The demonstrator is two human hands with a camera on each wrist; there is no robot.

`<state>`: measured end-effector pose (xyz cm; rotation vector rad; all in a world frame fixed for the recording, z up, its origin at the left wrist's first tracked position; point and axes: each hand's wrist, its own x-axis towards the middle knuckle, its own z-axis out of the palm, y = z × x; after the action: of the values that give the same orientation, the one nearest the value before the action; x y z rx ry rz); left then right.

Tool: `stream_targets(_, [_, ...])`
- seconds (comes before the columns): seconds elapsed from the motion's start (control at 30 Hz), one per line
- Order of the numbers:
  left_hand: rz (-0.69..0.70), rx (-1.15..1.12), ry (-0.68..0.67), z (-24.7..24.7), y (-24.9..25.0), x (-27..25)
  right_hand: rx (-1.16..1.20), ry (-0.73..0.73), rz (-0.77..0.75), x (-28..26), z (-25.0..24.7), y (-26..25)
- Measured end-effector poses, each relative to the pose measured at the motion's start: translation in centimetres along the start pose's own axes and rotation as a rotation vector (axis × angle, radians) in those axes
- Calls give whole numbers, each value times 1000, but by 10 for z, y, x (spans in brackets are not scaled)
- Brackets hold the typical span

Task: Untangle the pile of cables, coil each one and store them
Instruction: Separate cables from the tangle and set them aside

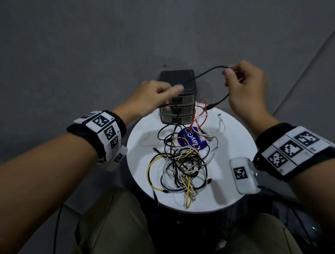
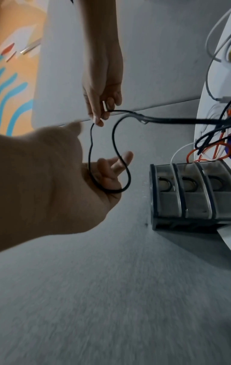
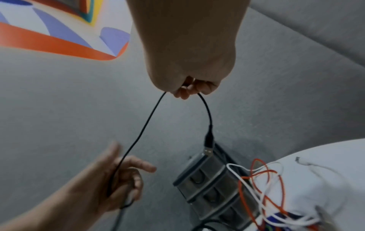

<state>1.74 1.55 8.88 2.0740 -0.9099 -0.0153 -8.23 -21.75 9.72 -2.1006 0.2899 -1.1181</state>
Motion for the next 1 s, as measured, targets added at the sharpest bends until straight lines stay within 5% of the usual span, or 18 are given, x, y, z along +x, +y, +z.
stream_targets(0.13, [-35,344,-13,0,-15,6,-44,-147,154,-11,5,21])
stream_targets(0.27, [-132,285,134,-7,-22,9,-82,-551,359,-34,9,26])
stream_targets(0.37, [-182,253,291,-13,-19,8,-89,-756,315,-49,17,20])
stream_targets(0.57, [-159,601,402,-32,-21,3,-143,-589,133,-46,36,-7])
stream_targets(0.77, [-66,860,335,-36,-34,-8,151,-483,133,-46,52,-27])
stream_targets(0.87, [-111,965,180,-31,-35,-10,254,-701,220,-59,63,-31])
stream_targets(1.0, [-154,1098,-33,-21,-33,-10,-161,-1022,76,-75,65,-24])
